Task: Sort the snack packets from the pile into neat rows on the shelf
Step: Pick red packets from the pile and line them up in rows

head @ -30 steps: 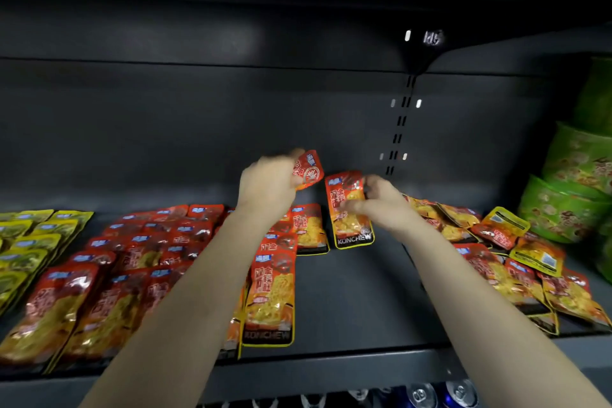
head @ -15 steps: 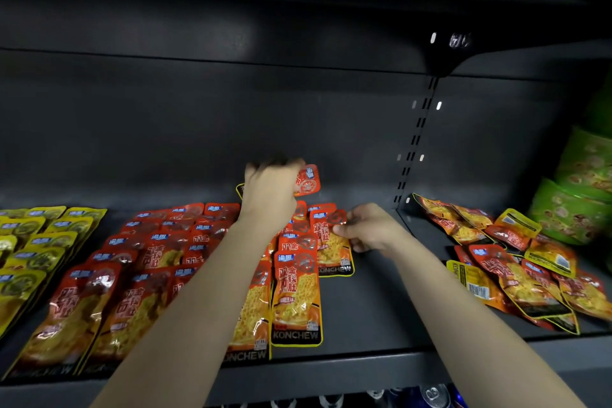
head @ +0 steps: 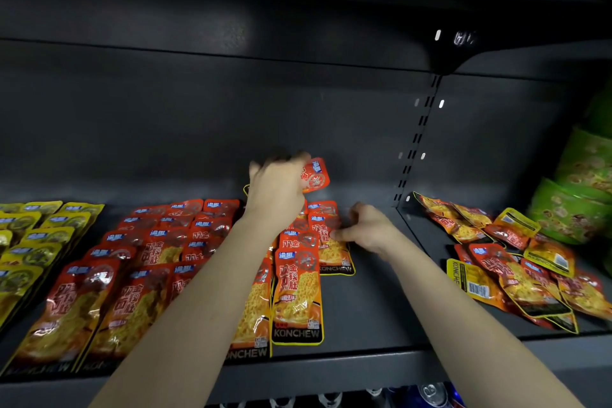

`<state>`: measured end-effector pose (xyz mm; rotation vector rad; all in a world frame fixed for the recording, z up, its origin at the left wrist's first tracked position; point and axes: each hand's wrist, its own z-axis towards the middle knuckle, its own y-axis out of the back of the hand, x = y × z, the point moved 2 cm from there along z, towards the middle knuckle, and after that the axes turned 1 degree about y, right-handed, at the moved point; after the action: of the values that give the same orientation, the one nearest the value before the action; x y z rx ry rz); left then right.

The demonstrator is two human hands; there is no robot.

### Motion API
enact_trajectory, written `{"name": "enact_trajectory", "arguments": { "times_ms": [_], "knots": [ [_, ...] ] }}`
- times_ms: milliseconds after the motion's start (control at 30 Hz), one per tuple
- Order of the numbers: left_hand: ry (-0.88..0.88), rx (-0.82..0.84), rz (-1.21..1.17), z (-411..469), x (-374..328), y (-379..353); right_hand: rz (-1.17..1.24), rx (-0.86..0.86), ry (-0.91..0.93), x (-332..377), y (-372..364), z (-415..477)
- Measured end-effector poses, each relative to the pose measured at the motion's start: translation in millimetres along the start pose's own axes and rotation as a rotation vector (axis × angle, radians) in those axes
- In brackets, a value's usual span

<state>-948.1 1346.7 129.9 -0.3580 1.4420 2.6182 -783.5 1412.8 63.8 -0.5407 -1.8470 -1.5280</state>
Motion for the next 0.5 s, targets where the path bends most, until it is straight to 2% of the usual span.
{"name": "enact_trajectory", "arguments": {
  "times_ms": [133,300,500],
  "knots": [
    [0.024,0.042,-0.130,3,-5,5,0.009,-0.025,0.000,-1,9,-1],
    [0.031,0.086,-0.509,4,-14,8,0.028,-0.099,0.039,-5,31,4],
    [0.049,0.244,-0.740,0,-18,-8,-0.045,-0.157,0.076,-13,45,9]
  ]
}}
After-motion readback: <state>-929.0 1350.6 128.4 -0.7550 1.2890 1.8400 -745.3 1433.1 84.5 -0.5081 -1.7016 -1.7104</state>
